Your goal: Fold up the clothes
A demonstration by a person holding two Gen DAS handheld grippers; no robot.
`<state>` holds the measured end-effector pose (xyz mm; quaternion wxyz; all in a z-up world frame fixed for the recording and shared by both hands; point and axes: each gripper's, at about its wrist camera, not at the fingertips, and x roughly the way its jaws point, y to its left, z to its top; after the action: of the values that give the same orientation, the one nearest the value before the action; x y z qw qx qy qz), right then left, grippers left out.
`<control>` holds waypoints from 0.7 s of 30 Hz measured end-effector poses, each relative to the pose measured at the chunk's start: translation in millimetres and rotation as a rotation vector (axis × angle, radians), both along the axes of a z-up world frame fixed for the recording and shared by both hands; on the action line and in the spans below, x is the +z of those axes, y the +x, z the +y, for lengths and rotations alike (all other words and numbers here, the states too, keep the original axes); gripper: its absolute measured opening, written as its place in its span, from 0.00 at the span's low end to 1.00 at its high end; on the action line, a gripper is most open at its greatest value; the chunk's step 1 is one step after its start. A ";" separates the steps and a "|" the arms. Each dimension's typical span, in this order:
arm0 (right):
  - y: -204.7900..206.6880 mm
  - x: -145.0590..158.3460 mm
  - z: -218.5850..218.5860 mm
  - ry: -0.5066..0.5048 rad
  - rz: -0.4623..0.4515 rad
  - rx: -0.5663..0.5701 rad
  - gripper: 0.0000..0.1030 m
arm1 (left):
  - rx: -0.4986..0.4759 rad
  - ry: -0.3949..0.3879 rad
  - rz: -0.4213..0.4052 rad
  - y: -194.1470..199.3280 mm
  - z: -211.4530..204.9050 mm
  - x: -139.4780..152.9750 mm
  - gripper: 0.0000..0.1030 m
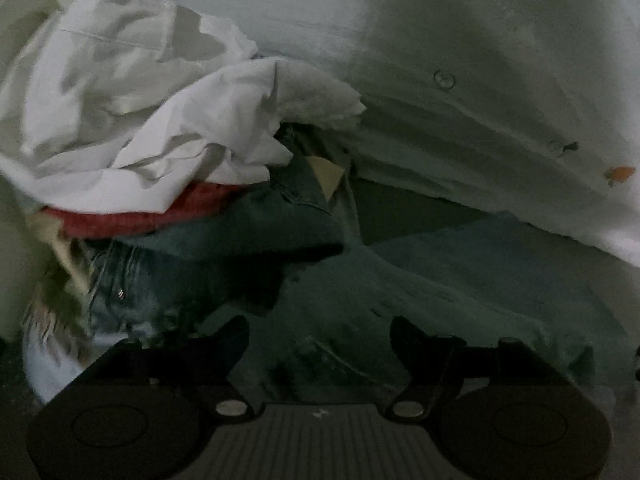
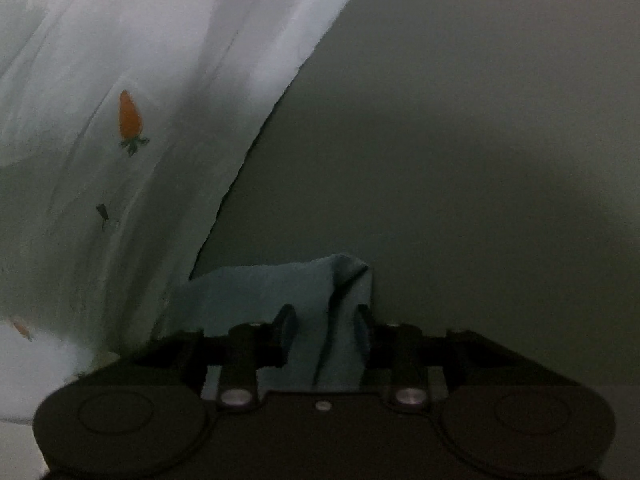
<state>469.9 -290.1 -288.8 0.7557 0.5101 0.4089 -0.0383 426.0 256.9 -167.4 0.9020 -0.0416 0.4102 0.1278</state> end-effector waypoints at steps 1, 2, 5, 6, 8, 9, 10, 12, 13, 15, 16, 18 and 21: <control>2.3 -2.9 0.5 0.014 -0.002 -0.005 0.35 | -0.002 -0.008 0.008 5.3 4.2 -4.7 0.79; 5.5 -4.4 1.5 0.024 -0.015 -0.003 0.36 | -0.004 -0.019 0.016 9.9 9.0 -9.2 0.79; 17.3 -8.8 4.1 0.064 -0.054 0.004 0.36 | -0.007 -0.070 0.015 19.9 23.0 -18.9 0.84; 26.7 -10.7 7.3 0.083 -0.060 0.007 0.37 | -0.010 -0.086 0.013 22.6 26.7 -21.3 0.85; 35.9 -16.3 9.1 0.087 -0.037 0.026 0.39 | -0.023 -0.108 0.013 26.4 31.1 -24.9 0.86; 38.2 -18.6 10.1 0.073 -0.013 0.037 0.38 | -0.028 -0.116 0.012 27.8 32.2 -26.0 0.86; 40.0 -21.4 10.3 0.088 -0.016 0.032 0.39 | -0.033 -0.124 0.010 28.9 33.0 -27.0 0.86; 42.6 -27.9 9.2 0.150 -0.024 -0.001 0.45 | -0.034 -0.145 0.008 30.5 34.9 -28.6 0.86; 42.8 -33.2 7.6 0.221 -0.035 -0.044 0.46 | -0.030 -0.150 0.006 30.5 35.1 -29.3 0.86; 41.1 -44.1 4.9 0.380 -0.082 -0.118 0.46 | -0.018 -0.152 0.002 29.6 34.2 -30.1 0.86; 43.2 -46.7 7.7 0.460 -0.119 -0.126 0.44 | -0.014 -0.147 0.001 29.3 33.0 -29.8 0.86; 48.0 -51.3 13.9 0.615 -0.193 -0.138 0.26 | 0.000 -0.141 -0.001 28.4 29.6 -28.6 0.86; 61.2 -28.4 33.5 0.536 -0.200 -0.048 0.12 | 0.029 -0.130 -0.003 26.7 23.6 -25.6 0.86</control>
<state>531.1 -256.6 -317.2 0.6294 0.7024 0.3158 0.1038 452.7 280.5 -193.1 0.8961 -0.1064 0.4157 0.1139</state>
